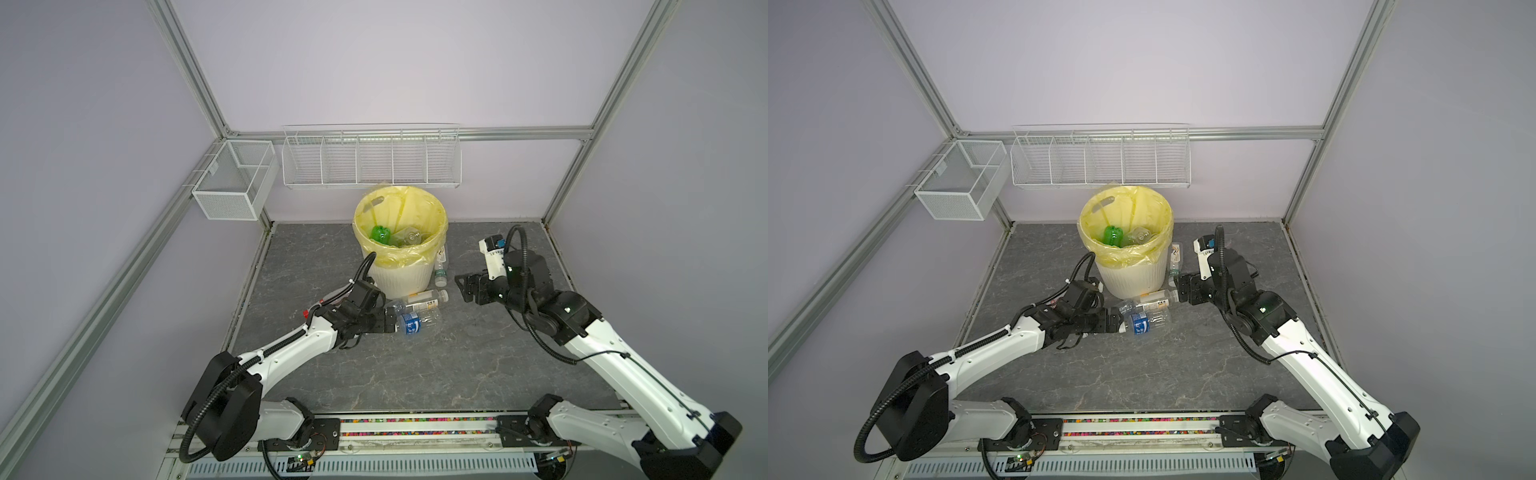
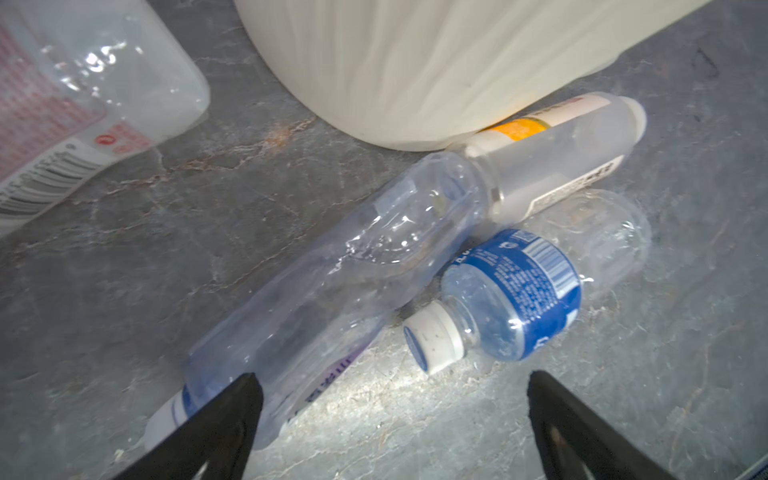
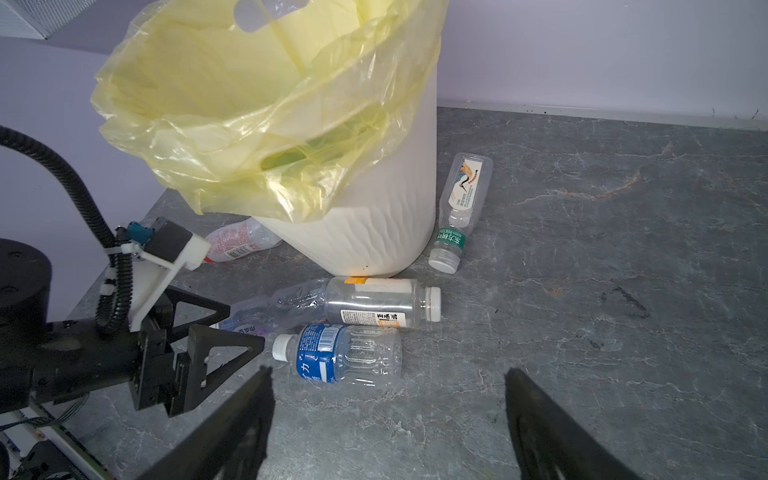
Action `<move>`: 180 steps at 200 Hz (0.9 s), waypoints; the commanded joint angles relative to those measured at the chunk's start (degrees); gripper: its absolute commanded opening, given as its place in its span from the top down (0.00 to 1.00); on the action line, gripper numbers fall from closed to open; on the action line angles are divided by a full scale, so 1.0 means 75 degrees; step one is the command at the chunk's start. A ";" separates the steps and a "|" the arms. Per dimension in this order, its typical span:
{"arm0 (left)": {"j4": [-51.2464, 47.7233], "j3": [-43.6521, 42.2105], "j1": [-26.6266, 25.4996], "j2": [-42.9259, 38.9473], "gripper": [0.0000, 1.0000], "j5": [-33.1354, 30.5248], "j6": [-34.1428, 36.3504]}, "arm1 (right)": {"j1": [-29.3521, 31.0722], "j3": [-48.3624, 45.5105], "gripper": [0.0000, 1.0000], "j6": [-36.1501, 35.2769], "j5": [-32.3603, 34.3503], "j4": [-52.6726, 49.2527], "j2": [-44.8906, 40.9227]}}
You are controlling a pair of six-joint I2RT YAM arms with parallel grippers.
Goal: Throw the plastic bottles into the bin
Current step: 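Draw the right gripper back while the left gripper moves over the blue-label bottle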
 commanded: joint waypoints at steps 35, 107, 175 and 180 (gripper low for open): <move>0.0412 0.0225 -0.0550 0.0001 0.01 0.0571 0.0698 | -0.0130 -0.0336 0.12 0.0128 -0.0025 0.0203 -0.0322; 0.0432 0.0694 -0.0835 0.0574 0.00 0.0774 0.1301 | -0.0231 -0.0862 0.12 0.0333 0.0031 0.0148 -0.0782; 0.0372 0.1149 -0.1204 0.1212 0.01 0.0911 0.1741 | -0.0267 -0.1077 0.12 0.0483 0.0082 0.0158 -0.0836; 0.0349 0.1194 -0.1228 0.1253 0.01 0.0900 0.1762 | -0.0282 -0.1078 0.12 0.0495 0.0087 0.0180 -0.0823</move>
